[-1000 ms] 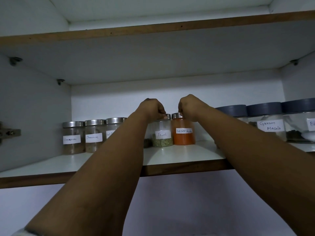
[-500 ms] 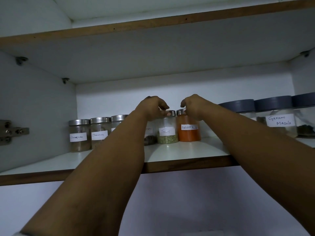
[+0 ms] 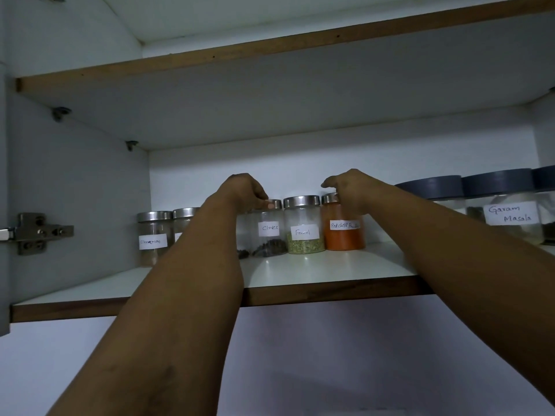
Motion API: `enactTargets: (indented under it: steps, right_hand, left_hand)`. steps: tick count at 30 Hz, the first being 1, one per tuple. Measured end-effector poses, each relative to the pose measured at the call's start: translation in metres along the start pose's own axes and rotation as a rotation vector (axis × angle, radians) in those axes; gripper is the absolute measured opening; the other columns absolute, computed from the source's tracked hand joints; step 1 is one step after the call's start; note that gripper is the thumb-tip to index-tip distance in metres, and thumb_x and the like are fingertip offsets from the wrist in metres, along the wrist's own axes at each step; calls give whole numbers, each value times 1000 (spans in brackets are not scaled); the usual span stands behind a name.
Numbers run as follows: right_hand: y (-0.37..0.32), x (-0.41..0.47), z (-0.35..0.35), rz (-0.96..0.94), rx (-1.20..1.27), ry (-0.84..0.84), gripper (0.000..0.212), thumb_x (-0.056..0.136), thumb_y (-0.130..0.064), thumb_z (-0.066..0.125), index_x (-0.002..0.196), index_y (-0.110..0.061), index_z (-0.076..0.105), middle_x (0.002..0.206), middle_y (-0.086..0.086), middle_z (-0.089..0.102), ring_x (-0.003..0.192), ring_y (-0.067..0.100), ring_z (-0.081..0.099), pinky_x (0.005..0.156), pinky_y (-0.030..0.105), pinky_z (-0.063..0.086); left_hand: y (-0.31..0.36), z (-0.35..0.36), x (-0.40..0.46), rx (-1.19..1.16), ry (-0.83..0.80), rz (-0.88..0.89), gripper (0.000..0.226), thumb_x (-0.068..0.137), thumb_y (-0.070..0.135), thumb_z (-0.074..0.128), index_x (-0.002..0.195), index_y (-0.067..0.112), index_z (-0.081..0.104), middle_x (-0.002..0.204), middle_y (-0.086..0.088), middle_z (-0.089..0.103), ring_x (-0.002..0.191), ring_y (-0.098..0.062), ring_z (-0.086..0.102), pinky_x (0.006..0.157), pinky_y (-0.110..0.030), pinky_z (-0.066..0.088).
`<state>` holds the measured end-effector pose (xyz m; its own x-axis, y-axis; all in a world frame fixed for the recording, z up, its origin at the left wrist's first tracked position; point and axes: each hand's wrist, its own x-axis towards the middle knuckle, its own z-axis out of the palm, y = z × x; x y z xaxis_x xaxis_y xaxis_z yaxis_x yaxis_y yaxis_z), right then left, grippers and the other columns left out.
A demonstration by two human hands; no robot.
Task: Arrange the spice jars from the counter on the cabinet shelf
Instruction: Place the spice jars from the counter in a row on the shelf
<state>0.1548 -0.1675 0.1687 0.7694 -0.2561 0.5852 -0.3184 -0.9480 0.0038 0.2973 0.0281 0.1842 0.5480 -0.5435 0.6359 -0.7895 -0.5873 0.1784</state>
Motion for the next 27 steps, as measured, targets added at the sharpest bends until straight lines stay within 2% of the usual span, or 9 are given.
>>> enactTargets:
  steps: [4, 8, 12, 16, 18, 22, 27]
  right_hand:
    - [-5, -2, -6, 9, -98, -36, 64, 91, 7, 54, 149, -14, 38, 154, 7, 36, 138, 25, 40, 108, 30, 38]
    - [-9, -5, -13, -2, -171, -35, 62, 93, -1, 58, 150, -14, 37, 155, 3, 36, 141, 22, 36, 110, 30, 34]
    - [-2, -4, -6, -24, -113, 24, 54, 93, 2, 56, 144, -14, 47, 149, 6, 44, 133, 23, 45, 108, 31, 40]
    - [6, 1, 1, -37, -38, 64, 48, 93, 2, 55, 138, -14, 54, 143, 5, 49, 128, 22, 49, 101, 29, 44]
    - [6, 2, 2, -31, -24, 60, 49, 93, 2, 54, 139, -15, 52, 145, 5, 47, 131, 22, 45, 102, 29, 41]
    - [0, 4, 3, 12, -5, 41, 64, 90, 1, 58, 149, -15, 35, 146, 13, 38, 133, 29, 40, 100, 30, 40]
    - [-4, 4, -2, 22, 45, 137, 64, 85, 7, 60, 144, -9, 41, 137, 16, 44, 123, 30, 49, 97, 34, 45]
  left_hand:
    - [-4, -3, -1, -82, -50, -28, 27, 81, 27, 78, 106, 17, 76, 96, -4, 74, 78, -10, 59, 75, -25, 48]
    - [-7, -5, -1, -159, -79, -35, 26, 83, 23, 77, 108, 16, 75, 101, -5, 74, 84, -13, 62, 78, -25, 50]
    - [-7, -6, -2, -188, -95, -23, 26, 84, 19, 76, 109, 15, 75, 105, -4, 74, 100, -18, 66, 89, -28, 52]
    - [-8, -6, 0, -169, -108, -12, 25, 86, 15, 74, 111, 16, 74, 108, -3, 73, 101, -18, 65, 88, -28, 52]
    - [-7, -5, 0, -126, -105, 2, 29, 86, 16, 72, 115, 16, 71, 115, -4, 71, 104, -18, 63, 91, -27, 49]
    - [1, -5, 2, -119, -50, 56, 54, 85, 25, 72, 136, 17, 55, 137, -2, 58, 124, -17, 54, 99, -25, 39]
    - [12, 1, 5, -78, 82, 135, 54, 86, 35, 71, 134, 15, 56, 130, -2, 63, 118, -16, 58, 97, -24, 40]
